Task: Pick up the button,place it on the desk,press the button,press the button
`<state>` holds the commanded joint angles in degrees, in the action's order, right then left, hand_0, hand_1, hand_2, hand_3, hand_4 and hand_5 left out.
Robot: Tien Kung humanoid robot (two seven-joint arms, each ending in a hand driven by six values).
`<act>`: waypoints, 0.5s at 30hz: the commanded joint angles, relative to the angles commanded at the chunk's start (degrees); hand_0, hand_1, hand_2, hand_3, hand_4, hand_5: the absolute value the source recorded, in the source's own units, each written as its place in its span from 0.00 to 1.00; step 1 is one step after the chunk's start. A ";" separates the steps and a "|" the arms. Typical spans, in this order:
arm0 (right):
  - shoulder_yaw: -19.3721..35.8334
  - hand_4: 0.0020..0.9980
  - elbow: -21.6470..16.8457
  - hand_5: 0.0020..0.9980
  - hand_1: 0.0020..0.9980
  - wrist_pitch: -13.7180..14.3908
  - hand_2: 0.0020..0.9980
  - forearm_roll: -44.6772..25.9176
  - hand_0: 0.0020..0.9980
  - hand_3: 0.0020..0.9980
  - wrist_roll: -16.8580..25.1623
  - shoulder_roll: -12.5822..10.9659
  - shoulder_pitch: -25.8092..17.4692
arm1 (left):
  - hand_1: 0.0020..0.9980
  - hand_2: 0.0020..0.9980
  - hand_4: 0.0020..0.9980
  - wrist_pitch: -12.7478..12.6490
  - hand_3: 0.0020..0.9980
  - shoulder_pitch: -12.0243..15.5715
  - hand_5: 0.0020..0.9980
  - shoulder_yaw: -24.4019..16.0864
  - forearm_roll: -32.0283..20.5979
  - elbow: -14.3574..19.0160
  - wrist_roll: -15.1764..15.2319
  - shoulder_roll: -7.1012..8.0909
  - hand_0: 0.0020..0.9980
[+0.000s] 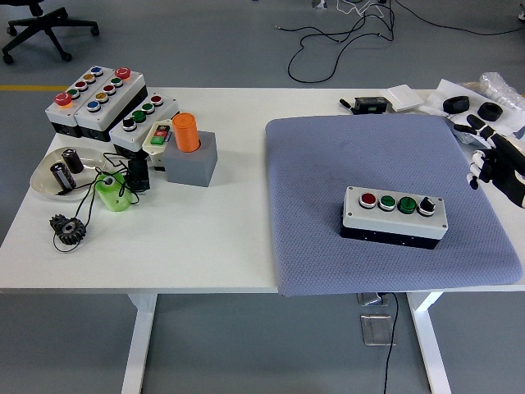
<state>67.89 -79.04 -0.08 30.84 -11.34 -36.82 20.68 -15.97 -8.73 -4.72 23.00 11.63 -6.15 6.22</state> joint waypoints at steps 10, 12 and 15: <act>1.78 0.86 0.67 0.80 0.75 1.63 0.84 -22.61 0.78 0.96 4.37 0.41 -0.91 | 0.52 0.48 0.28 -0.06 0.47 -0.08 0.97 -0.31 0.23 0.04 0.13 -0.15 0.60; 2.04 0.86 0.74 0.80 0.75 1.82 0.84 -23.95 0.78 0.96 4.59 0.48 -1.00 | 0.52 0.48 0.28 -0.07 0.47 -0.12 0.97 -0.30 0.23 0.05 0.15 -0.14 0.60; 2.56 0.86 0.80 0.82 0.77 2.15 0.85 -24.66 0.79 0.95 4.93 0.56 -1.33 | 0.52 0.48 0.28 -0.05 0.47 -0.15 0.97 -0.34 0.33 0.06 0.15 -0.09 0.60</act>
<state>70.45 -78.24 2.07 6.18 -6.41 -36.26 19.35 -16.02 -8.88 -5.06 23.33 11.69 -5.99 6.13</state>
